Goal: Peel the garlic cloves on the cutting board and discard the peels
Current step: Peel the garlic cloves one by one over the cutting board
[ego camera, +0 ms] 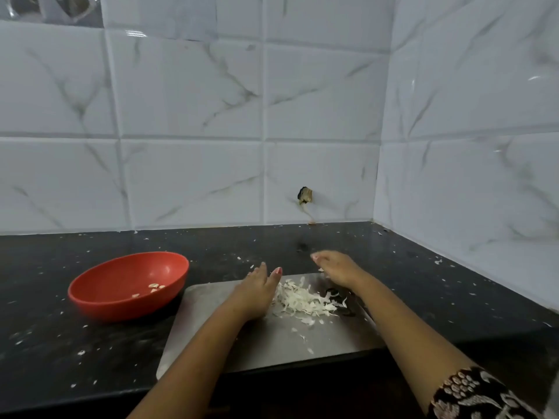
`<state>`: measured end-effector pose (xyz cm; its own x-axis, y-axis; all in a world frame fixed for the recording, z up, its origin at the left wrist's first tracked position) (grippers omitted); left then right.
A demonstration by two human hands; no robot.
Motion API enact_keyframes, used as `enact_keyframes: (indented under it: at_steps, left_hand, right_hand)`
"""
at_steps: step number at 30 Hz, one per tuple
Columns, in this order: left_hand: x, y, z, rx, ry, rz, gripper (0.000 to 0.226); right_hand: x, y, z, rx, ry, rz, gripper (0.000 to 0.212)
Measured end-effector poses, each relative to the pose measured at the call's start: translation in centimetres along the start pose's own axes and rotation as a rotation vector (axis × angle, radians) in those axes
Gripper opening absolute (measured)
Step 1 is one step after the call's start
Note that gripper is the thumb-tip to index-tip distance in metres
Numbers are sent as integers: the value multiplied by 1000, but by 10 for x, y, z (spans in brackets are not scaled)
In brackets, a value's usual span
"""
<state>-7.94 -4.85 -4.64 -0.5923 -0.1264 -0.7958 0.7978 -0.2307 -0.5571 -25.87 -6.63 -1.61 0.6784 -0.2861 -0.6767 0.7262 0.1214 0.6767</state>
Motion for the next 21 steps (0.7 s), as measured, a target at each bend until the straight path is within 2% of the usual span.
enact_keyframes:
  at_steps: [3,6,8,10,13,15,16,17,19,21]
  left_hand:
    - [1,19,15,-54,-11,125,73]
    - [13,13,17,-1,38,205,69]
    - [17,7,14,44,52,189,68]
    - [16,-1,10,42,68,66,74]
    - [11,-22,-8,-33,167,-304,91]
    - [7,-33,-22,-77,223,-494,91]
    - [3,-34,-26,-103,210,-537,94]
    - [-1,-34,-30,-127,179,-562,96]
    - [-10,-30,-35,-162,88,-561,91]
    - [-15,-26,-40,-179,20,-520,81]
  right_hand:
    - [25,-13,4,-6,154,-300,63]
    - [34,5,-10,-17,228,-226,72]
    - [36,19,-27,-24,276,-156,70]
    - [33,23,-40,-4,293,-95,73]
    - [25,32,-57,13,312,77,91]
    - [9,50,-67,-31,292,197,121]
    - [0,59,-77,-68,293,202,140]
    - [-4,63,-85,-97,299,186,148]
    - [-7,53,-89,-100,232,92,146]
    - [4,30,-90,-89,229,-68,130]
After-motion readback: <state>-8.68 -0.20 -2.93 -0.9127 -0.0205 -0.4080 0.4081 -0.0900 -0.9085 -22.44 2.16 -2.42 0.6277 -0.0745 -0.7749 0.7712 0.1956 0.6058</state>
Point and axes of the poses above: each hand's wrist, its own z-axis towards the middle knuckle, its own x-axis out of the palm, y = z × x, the point moved 7 cm from there along z, towards the middle knuckle, and after that the axes turned 13 degrees about -y, right-handed, at the moved point
